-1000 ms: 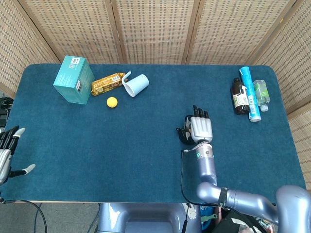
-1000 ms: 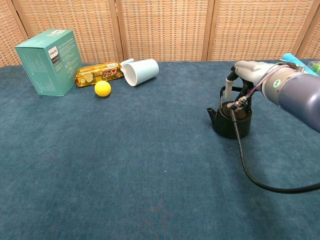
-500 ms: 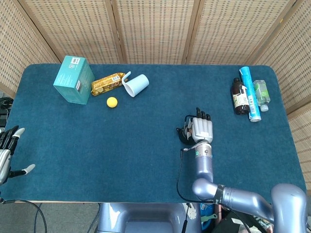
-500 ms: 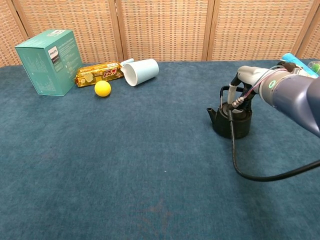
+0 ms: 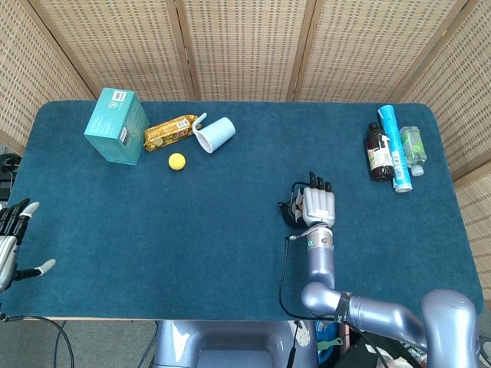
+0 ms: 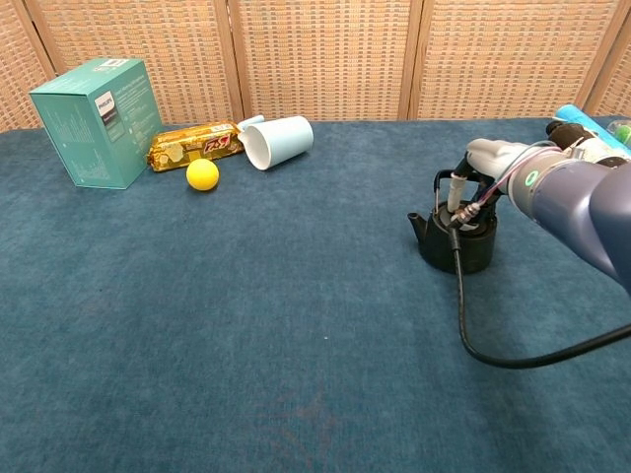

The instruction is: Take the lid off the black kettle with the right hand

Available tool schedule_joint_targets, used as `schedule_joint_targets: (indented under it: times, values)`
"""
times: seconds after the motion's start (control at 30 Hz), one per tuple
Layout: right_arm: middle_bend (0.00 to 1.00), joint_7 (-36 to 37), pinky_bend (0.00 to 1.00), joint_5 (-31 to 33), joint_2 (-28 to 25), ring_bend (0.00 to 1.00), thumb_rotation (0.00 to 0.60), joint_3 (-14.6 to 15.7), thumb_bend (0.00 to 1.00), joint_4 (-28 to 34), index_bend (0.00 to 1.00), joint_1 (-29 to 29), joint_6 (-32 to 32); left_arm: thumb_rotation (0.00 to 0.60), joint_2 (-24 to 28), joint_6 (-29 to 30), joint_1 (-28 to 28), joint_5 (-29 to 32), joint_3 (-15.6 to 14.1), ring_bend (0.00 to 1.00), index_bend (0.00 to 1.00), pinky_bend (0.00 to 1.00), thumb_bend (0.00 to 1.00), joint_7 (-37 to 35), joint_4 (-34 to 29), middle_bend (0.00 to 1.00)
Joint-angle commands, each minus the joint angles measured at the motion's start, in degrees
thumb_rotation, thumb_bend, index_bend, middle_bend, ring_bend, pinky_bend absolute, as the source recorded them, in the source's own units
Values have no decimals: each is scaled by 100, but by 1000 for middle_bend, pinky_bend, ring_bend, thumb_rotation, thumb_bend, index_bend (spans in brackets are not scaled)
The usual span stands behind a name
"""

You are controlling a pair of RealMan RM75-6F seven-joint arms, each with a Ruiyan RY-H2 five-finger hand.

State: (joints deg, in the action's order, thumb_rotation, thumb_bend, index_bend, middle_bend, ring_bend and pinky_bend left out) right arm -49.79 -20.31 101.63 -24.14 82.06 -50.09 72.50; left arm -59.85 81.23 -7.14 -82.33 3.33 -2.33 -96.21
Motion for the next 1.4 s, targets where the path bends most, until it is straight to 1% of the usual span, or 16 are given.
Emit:
schedule_joint_targets:
  times: [0.03,0.37,0.83,0.93,1.0,1.1,1.27,1.4]
  values:
    - [0,19,131,-18,-4,0,600,8,546,-49,507,5,-10,600,2,3,0,3,3,0,0,0,79,-2,2,0]
    - [0,148,131,-161,-32,0,600,34,546,-119,507,41,-13,600,-20,-13,-9,-2,-6,0,0,0,79,52,0,0]
    - [0,29,130,-12,-55,0,600,27,547,-109,507,51,-1,600,-22,-22,-14,-9,-12,0,0,0,79,65,-1,0]
    - [0,0,130,15,-67,0,600,26,558,-95,541,46,-14,600,-24,-25,-15,-10,-15,0,0,0,79,69,-4,0]
    - [0,0,130,-1,-73,0,600,41,573,-98,590,45,-33,600,-26,-26,-15,-11,-16,0,0,0,79,67,-1,0]
    - [0,39,131,-89,-71,0,600,81,586,-129,637,50,-50,600,-25,-26,-16,-8,-14,0,0,0,79,63,0,0]
    - [0,210,130,-297,-143,0,600,67,599,-23,653,100,-2,600,-20,-20,-13,-10,-13,0,0,0,79,49,-2,0]
    - [0,262,130,-574,-336,0,600,82,600,317,653,140,130,600,-14,-12,-8,-20,-17,0,0,0,78,37,-1,0]
